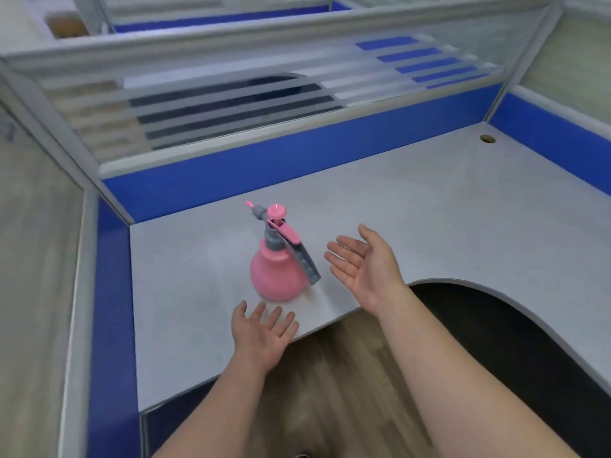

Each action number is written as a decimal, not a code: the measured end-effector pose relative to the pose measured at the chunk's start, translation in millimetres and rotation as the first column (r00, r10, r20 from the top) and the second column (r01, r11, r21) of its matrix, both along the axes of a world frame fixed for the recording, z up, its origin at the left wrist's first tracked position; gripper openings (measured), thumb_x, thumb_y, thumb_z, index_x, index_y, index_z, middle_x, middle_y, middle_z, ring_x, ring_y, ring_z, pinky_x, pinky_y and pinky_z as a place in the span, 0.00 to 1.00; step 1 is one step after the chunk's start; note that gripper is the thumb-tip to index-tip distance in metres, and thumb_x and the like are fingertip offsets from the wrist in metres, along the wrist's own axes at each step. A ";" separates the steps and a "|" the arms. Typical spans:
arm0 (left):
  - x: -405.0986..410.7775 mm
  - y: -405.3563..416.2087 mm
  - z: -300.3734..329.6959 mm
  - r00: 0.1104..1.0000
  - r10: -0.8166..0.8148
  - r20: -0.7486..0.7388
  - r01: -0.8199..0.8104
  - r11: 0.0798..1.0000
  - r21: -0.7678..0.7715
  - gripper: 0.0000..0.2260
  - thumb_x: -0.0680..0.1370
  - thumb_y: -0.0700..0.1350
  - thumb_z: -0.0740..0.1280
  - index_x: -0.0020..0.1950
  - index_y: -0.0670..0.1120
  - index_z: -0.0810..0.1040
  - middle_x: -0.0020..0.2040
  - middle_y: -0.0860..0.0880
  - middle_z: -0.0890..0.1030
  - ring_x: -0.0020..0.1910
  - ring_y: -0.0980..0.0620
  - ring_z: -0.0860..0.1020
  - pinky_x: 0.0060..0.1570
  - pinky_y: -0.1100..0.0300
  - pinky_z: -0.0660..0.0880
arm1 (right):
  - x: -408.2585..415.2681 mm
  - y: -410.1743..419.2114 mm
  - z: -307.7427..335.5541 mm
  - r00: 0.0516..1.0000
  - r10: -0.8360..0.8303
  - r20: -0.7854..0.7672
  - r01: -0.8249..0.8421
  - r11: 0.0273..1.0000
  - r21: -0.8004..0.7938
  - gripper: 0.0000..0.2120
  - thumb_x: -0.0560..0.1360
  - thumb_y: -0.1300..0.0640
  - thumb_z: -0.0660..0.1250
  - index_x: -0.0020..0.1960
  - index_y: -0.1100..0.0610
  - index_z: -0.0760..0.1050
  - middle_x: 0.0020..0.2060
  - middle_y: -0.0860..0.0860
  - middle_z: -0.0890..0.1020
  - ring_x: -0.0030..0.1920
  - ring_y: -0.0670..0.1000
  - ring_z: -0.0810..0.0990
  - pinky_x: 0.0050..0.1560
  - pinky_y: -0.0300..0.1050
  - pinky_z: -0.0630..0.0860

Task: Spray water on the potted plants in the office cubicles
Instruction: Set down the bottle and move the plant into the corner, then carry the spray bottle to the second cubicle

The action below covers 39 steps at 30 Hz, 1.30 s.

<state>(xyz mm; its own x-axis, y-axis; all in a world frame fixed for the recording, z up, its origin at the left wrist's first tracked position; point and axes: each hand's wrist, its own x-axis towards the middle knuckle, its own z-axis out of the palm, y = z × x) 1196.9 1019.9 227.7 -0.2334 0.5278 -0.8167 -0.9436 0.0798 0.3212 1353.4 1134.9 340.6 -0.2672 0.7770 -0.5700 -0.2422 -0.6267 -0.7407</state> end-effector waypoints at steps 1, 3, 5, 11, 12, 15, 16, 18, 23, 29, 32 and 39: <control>-9.1 2.9 -5.1 1.000 0.014 0.007 -0.014 1.000 -0.005 0.29 0.82 0.61 0.58 0.80 0.49 0.67 0.79 0.38 0.69 0.72 0.28 0.72 0.75 0.33 0.67 | -11.1 2.6 -5.4 1.000 0.017 0.019 -0.017 1.000 0.003 0.26 0.82 0.41 0.63 0.69 0.61 0.77 0.63 0.57 0.84 0.64 0.58 0.83 0.68 0.55 0.76; -23.7 11.1 -14.5 1.000 0.030 0.010 -0.030 1.000 -0.005 0.29 0.82 0.62 0.58 0.80 0.51 0.67 0.79 0.38 0.70 0.73 0.27 0.72 0.75 0.32 0.66 | -28.2 7.6 -14.1 0.998 0.041 0.057 -0.042 0.999 0.016 0.27 0.82 0.41 0.63 0.70 0.61 0.77 0.64 0.57 0.84 0.65 0.58 0.82 0.70 0.55 0.74; -35.7 19.2 -23.0 0.999 0.034 0.012 -0.034 0.999 0.000 0.29 0.82 0.63 0.58 0.80 0.51 0.67 0.79 0.39 0.70 0.73 0.27 0.71 0.75 0.32 0.66 | -40.8 12.1 -21.7 0.995 0.045 0.092 -0.048 0.998 0.039 0.26 0.81 0.41 0.63 0.69 0.61 0.78 0.62 0.56 0.84 0.63 0.56 0.82 0.69 0.54 0.75; -57.5 40.0 -45.4 0.999 -0.020 0.029 0.019 0.999 0.026 0.29 0.81 0.65 0.57 0.79 0.53 0.69 0.78 0.43 0.71 0.74 0.26 0.70 0.75 0.30 0.65 | -61.6 20.7 -43.7 0.972 0.079 0.222 -0.099 0.992 0.080 0.21 0.80 0.38 0.63 0.54 0.55 0.82 0.55 0.53 0.87 0.59 0.53 0.85 0.64 0.51 0.78; -58.1 42.7 -48.2 0.999 -0.028 0.031 0.027 0.999 0.028 0.28 0.81 0.65 0.57 0.79 0.53 0.69 0.78 0.43 0.71 0.74 0.26 0.70 0.74 0.30 0.65 | -63.4 20.5 -45.7 0.961 0.097 0.260 -0.123 0.989 0.083 0.23 0.79 0.36 0.62 0.54 0.55 0.83 0.54 0.52 0.88 0.57 0.52 0.85 0.61 0.51 0.79; -58.9 49.9 -53.0 0.999 -0.043 0.022 0.042 0.998 0.048 0.24 0.82 0.64 0.58 0.75 0.54 0.71 0.75 0.43 0.73 0.73 0.26 0.71 0.72 0.28 0.66 | -65.5 21.1 -46.5 0.943 0.140 0.301 -0.168 0.983 0.071 0.27 0.76 0.33 0.61 0.53 0.55 0.86 0.48 0.50 0.91 0.54 0.53 0.87 0.56 0.50 0.79; -58.6 51.4 -54.3 0.999 -0.043 0.024 0.042 0.998 0.053 0.23 0.82 0.63 0.58 0.73 0.54 0.72 0.74 0.43 0.73 0.72 0.27 0.71 0.71 0.27 0.67 | -64.1 21.4 -45.8 0.945 0.147 0.293 -0.171 0.984 0.057 0.29 0.75 0.33 0.62 0.52 0.55 0.87 0.47 0.50 0.91 0.53 0.53 0.87 0.56 0.50 0.79; -57.7 53.3 -55.8 0.998 -0.058 0.026 0.057 0.997 0.056 0.22 0.81 0.63 0.59 0.70 0.53 0.73 0.72 0.43 0.74 0.71 0.27 0.73 0.70 0.27 0.69 | -61.3 20.8 -43.2 0.948 0.162 0.275 -0.179 0.983 0.038 0.28 0.74 0.33 0.63 0.51 0.56 0.87 0.43 0.50 0.91 0.49 0.52 0.87 0.52 0.49 0.79; -36.9 53.7 -52.2 0.980 -0.196 0.038 0.194 0.979 0.058 0.21 0.79 0.64 0.62 0.64 0.51 0.77 0.68 0.42 0.76 0.66 0.27 0.75 0.62 0.26 0.75 | -35.6 8.9 -34.4 0.971 0.066 0.230 -0.063 0.998 -0.020 0.28 0.77 0.36 0.63 0.56 0.60 0.86 0.47 0.54 0.89 0.49 0.55 0.84 0.52 0.50 0.76; 20.0 55.3 -42.5 0.919 -0.376 0.116 0.368 0.926 0.090 0.21 0.79 0.63 0.64 0.62 0.50 0.78 0.66 0.42 0.77 0.65 0.26 0.76 0.58 0.21 0.74 | 20.6 -21.6 -12.3 0.978 -0.120 0.171 0.130 0.990 -0.049 0.26 0.78 0.39 0.65 0.55 0.62 0.84 0.47 0.56 0.86 0.45 0.55 0.83 0.44 0.48 0.76; 55.2 55.7 -37.8 0.873 -0.471 0.125 0.457 0.880 0.126 0.21 0.78 0.62 0.66 0.63 0.50 0.78 0.66 0.41 0.76 0.63 0.25 0.76 0.57 0.20 0.74 | 56.3 -40.7 3.6 0.965 -0.213 0.151 0.218 0.976 -0.020 0.24 0.79 0.41 0.66 0.54 0.63 0.83 0.47 0.57 0.84 0.44 0.54 0.80 0.46 0.47 0.75; 154.4 42.0 -16.8 0.667 -0.742 0.069 0.718 0.665 0.204 0.25 0.76 0.64 0.67 0.69 0.51 0.78 0.68 0.38 0.77 0.64 0.27 0.78 0.58 0.17 0.72 | 150.3 -127.5 33.9 0.904 -0.415 0.104 0.395 0.903 0.168 0.18 0.76 0.41 0.68 0.41 0.52 0.89 0.39 0.51 0.88 0.35 0.51 0.85 0.43 0.49 0.79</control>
